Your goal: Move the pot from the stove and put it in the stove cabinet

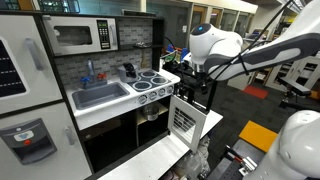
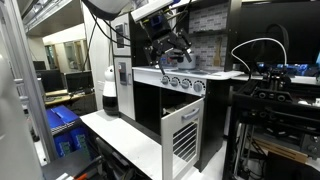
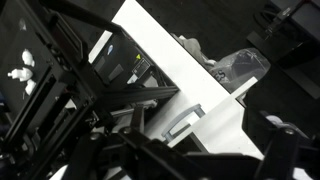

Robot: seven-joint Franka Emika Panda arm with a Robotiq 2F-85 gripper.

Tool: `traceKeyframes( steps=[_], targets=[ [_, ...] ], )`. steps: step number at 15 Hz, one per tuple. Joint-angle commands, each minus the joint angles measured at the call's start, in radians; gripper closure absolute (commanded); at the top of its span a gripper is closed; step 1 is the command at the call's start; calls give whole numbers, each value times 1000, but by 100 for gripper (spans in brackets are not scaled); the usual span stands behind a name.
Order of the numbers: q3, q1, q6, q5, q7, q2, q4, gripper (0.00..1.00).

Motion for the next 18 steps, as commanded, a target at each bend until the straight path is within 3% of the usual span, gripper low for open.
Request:
traceKeyframes(
  steps=[1, 7, 18],
  targets=[
    [-36, -25, 71, -104, 128, -28, -92, 0],
    [-110, -63, 192, -228, 271, -10, -158, 0],
    [-166, -158, 400, -491, 578, 70, -233, 0]
  ],
)
